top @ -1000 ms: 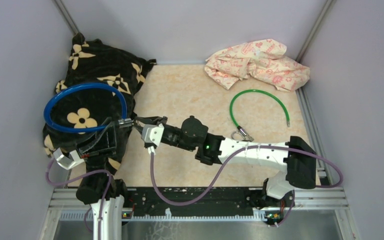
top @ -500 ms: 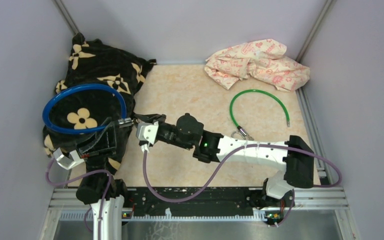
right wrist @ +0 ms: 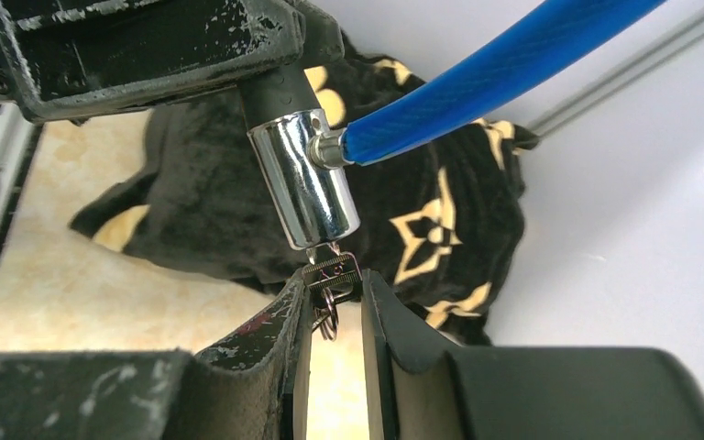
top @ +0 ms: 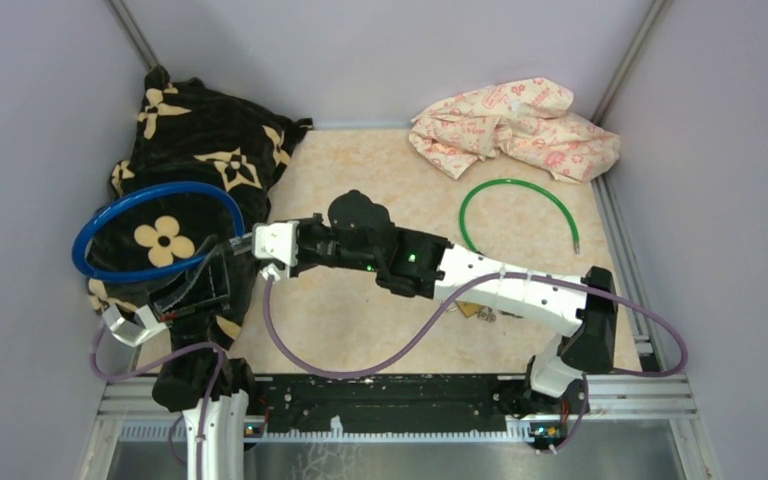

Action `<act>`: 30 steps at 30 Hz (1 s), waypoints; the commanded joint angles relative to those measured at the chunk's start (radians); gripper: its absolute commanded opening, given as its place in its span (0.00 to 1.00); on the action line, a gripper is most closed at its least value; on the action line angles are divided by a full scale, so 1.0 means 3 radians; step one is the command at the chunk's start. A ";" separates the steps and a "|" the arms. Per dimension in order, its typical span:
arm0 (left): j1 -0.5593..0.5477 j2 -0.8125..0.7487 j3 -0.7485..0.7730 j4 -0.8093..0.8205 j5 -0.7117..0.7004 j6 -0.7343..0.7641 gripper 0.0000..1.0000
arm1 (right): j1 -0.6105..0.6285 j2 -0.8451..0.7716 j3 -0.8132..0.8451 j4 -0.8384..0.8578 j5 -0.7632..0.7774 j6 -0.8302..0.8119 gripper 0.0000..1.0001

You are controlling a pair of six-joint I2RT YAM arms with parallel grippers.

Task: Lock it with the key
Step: Lock the lock.

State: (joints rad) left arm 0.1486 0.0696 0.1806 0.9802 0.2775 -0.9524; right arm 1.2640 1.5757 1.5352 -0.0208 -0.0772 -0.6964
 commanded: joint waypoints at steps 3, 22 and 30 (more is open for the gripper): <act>0.0023 -0.0058 -0.0039 0.0133 0.0318 0.0106 0.00 | -0.0192 0.0151 0.0713 -0.0756 -0.1170 0.0476 0.17; 0.0026 -0.0094 -0.0009 0.0115 0.0215 0.0104 0.00 | 0.0191 -0.0490 -0.0437 0.0377 0.0452 0.0028 0.75; 0.0026 -0.0104 0.0006 0.0094 0.0223 0.0091 0.00 | 0.0394 -0.0544 -0.0805 0.1229 0.1031 -0.0277 0.64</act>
State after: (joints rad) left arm 0.1520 0.0532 0.1749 0.9844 0.3489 -0.9226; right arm 1.3544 1.4521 1.2922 0.1341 0.0948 -0.6979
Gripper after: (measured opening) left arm 0.260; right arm 0.649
